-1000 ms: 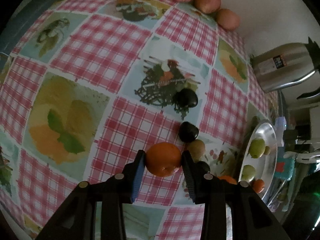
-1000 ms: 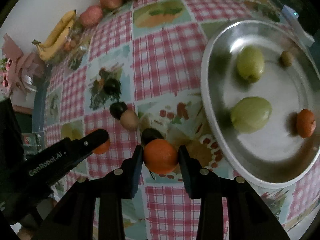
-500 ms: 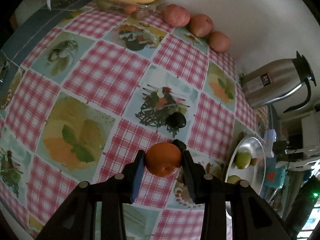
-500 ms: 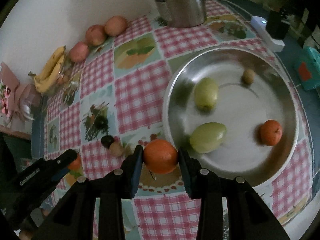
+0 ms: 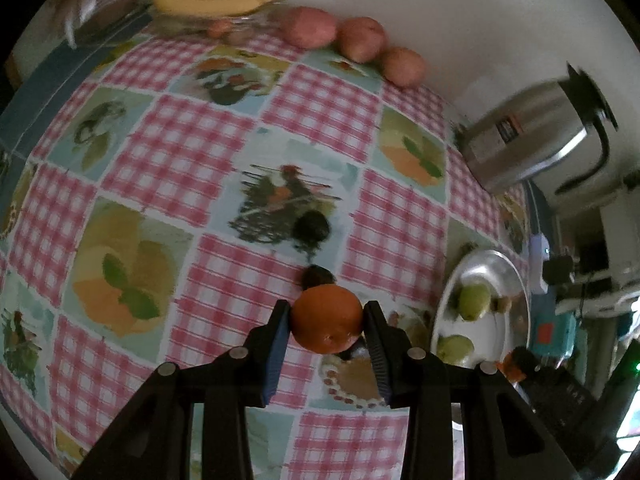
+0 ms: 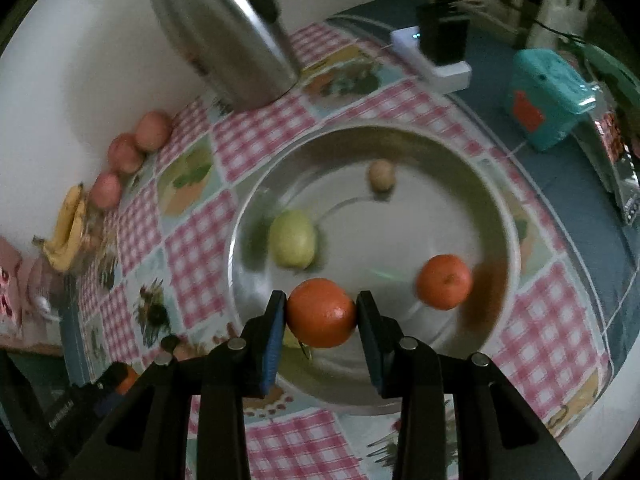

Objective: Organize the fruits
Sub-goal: 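Carry both held oranges over the steel tray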

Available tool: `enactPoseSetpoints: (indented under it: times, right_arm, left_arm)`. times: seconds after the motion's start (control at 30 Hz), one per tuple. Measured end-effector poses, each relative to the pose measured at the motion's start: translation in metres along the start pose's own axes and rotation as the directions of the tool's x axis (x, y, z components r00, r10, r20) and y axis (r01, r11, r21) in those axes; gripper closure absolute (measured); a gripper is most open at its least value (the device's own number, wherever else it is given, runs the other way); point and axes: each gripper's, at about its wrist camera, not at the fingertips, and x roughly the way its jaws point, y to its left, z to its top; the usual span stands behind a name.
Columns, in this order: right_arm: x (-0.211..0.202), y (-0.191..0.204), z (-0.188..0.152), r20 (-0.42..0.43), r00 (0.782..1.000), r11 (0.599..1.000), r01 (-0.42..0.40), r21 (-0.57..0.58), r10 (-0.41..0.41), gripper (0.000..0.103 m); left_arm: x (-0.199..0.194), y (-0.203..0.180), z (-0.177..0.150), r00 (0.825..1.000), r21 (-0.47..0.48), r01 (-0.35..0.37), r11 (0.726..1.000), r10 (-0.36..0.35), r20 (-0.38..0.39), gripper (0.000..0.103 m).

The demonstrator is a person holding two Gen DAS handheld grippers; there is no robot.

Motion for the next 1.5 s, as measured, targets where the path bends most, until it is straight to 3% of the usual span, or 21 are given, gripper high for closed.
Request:
enactPoseSetpoints:
  times: [0.23, 0.4, 0.7, 1.13, 1.5]
  right_arm:
    - [-0.02, -0.026, 0.013, 0.064, 0.998, 0.998, 0.025, 0.057, -0.029, 0.066]
    - [-0.028, -0.036, 0.017, 0.087, 0.995, 0.997, 0.036, 0.064, -0.042, 0.066]
    - [-0.024, -0.037, 0.015, 0.068, 0.996, 0.998, 0.047, 0.047, -0.05, 0.066]
    - [0.015, -0.037, 0.005, -0.058, 0.996, 0.997, 0.074, 0.025, -0.072, 0.065]
    - [0.029, -0.033, -0.001, -0.117, 0.989, 0.995, 0.096, 0.006, -0.095, 0.065]
  left_arm:
    - [0.008, -0.049, -0.015, 1.0, 0.13, 0.01, 0.991, -0.007, -0.017, 0.063]
    - [0.019, -0.086, -0.03, 0.999, 0.247, 0.044, 0.968, -0.038, -0.029, 0.063]
    - [0.049, -0.122, -0.051, 0.996, 0.372, 0.07, 0.925, -0.041, -0.085, 0.063]
    - [0.066, -0.138, -0.064, 0.993, 0.435, 0.071, 0.898, -0.023, -0.116, 0.063]
    - [0.075, -0.147, -0.073, 0.988, 0.459, 0.082, 0.885, -0.011, -0.155, 0.061]
